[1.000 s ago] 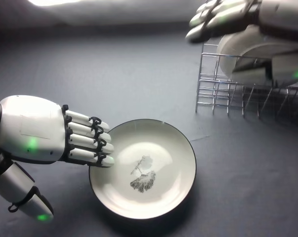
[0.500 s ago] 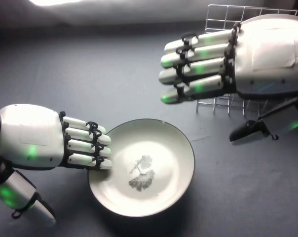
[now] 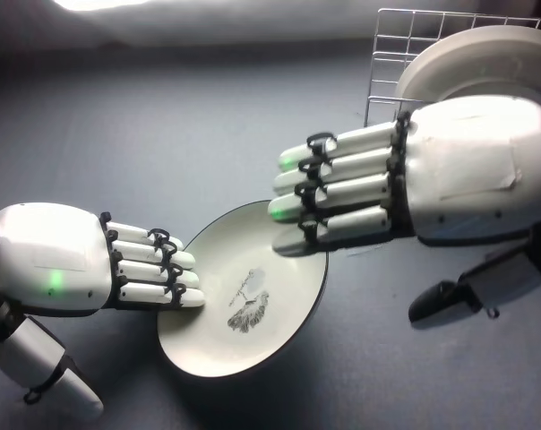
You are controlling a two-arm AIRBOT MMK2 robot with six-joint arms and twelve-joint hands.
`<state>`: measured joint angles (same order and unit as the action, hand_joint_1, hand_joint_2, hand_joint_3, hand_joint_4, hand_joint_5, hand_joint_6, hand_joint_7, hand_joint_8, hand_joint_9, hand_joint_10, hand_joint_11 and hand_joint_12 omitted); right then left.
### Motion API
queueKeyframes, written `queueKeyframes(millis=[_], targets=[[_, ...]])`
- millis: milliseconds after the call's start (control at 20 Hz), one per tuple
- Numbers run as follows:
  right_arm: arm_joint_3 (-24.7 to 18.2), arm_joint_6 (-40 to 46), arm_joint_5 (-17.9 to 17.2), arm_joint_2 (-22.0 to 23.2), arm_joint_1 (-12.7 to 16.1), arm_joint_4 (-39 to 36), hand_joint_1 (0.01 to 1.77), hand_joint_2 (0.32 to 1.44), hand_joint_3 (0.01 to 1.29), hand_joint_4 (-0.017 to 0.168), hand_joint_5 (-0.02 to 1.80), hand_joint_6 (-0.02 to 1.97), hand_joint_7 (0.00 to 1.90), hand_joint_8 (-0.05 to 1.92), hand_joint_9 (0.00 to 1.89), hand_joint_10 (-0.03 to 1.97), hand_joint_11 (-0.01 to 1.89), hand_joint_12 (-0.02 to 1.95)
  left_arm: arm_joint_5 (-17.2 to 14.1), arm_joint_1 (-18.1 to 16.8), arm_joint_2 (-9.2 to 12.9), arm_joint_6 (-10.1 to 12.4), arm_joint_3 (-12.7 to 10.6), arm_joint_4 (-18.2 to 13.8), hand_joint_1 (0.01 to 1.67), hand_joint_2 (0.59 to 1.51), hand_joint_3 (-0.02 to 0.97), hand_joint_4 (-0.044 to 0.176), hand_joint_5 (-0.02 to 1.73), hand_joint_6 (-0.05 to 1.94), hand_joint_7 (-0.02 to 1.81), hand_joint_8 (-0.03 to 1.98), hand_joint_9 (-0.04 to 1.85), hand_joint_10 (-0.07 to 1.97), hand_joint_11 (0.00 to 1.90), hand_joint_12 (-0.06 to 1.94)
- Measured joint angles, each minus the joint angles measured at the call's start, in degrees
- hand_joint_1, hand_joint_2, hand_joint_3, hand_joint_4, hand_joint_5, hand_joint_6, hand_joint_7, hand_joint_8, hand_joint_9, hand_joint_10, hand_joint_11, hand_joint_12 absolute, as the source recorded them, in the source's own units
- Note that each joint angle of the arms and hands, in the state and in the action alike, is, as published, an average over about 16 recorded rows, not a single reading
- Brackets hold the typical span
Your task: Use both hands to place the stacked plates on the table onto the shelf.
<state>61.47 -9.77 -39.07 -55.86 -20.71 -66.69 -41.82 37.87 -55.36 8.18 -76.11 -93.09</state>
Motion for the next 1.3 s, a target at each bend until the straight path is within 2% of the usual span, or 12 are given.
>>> queueKeyframes(millis=[150,350,800,1300], targets=[[-0.97,0.26,1.55,-0.45,-0.77,-0.14,0.71,1.09,0.01,0.003,0.15,0.04,0.03,0.02,0.02,0.02,0.01,0.06,-0.14,0.61,-0.17,0.1,-0.3,0.46,0.02,1.06,0.013,-0.008,-0.01,-0.03,-0.01,0.0,-0.02,-0.04,0.03,0.02],[-1.54,0.48,3.84,-1.87,-1.8,-0.11,0.81,1.04,0.01,0.003,0.11,0.04,0.04,0.02,0.04,0.02,0.01,0.22,-0.29,0.93,-0.28,0.12,-0.52,0.76,0.01,1.064,0.013,-0.008,-0.01,-0.03,-0.01,-0.01,-0.03,-0.04,0.03,0.02],[0.81,0.67,8.92,-8.34,-3.45,0.35,1.15,0.92,0.01,0.003,0.04,0.04,0.03,0.02,0.05,0.02,0.01,0.62,-0.42,0.98,-0.37,0.18,-0.66,0.81,0.01,1.081,0.013,-0.008,-0.01,-0.03,-0.01,-0.01,-0.03,-0.04,0.03,0.02],[4.73,0.67,12.61,-16.43,-3.87,0.9,1.32,0.94,0.01,0.003,0.02,0.04,0.02,0.02,0.03,0.02,0.01,0.59,-0.42,0.98,-0.44,0.23,-0.67,0.81,0.01,1.106,0.014,-0.008,-0.01,-0.03,-0.01,-0.01,-0.03,-0.04,0.03,0.02]])
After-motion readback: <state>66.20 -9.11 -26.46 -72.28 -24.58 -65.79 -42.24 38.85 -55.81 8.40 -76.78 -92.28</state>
